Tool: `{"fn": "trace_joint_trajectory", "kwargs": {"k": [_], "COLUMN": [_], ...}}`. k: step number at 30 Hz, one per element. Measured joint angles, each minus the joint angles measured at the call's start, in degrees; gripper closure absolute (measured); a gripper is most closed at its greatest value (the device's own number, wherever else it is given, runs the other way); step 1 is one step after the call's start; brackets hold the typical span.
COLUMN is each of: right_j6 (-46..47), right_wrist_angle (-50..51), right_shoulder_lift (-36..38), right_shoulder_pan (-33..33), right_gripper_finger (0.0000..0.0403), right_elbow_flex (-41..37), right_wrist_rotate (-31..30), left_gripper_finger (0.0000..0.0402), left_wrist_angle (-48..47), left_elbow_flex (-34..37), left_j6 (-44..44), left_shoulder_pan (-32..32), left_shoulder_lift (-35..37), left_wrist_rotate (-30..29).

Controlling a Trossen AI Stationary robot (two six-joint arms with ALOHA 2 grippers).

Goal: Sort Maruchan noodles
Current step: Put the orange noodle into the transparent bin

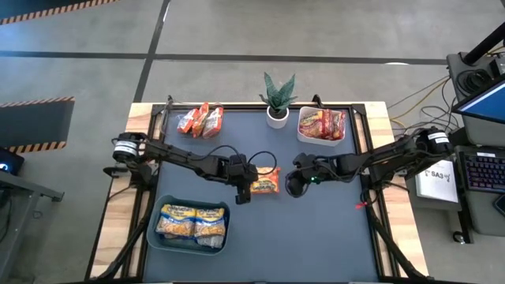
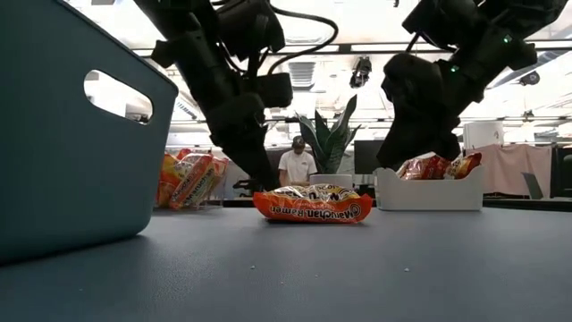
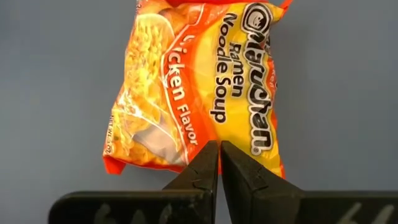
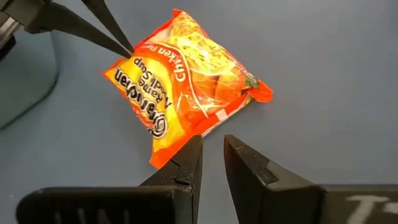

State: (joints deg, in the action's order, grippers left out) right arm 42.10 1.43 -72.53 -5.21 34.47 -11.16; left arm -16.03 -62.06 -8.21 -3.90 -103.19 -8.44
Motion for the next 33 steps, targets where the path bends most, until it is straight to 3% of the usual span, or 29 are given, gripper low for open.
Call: {"fn": "trace_joint_trajectory", "kwargs": {"k": [9,21,26,33], "right_j6": [4.64,9.06,10.63,8.31], "right_wrist_angle": [-0.08,-9.02,-12.76,-28.74], "right_shoulder_lift": [0.00,-1.28,-6.17,-14.37], "right_shoulder_pan": [1.10,1.51,1.51,2.16], "right_gripper_finger": [0.0324,0.0188,0.0139,0.0096], "right_elbow_flex": [-0.10,-3.23,-3.96,-3.91], "right_wrist_rotate": [-0.71,1.11,1.12,6.49], "left_gripper_finger": [0.0401,0.0402,0.0402,0.0402], "left_wrist_angle": [-1.22,-0.12,-0.49,-0.74], "left_elbow_flex": [0.00,0.00,-0.01,0.00], "left_j6": [-1.23,-2.40,-3.31,-3.51], "left_shoulder_pan": [0.00,0.00,-0.02,-0.02], "left_shoulder_lift": [-0.07,-1.61,-3.25,-3.28], "left_wrist_rotate": [0.01,0.03,-0.01,0.03]}}
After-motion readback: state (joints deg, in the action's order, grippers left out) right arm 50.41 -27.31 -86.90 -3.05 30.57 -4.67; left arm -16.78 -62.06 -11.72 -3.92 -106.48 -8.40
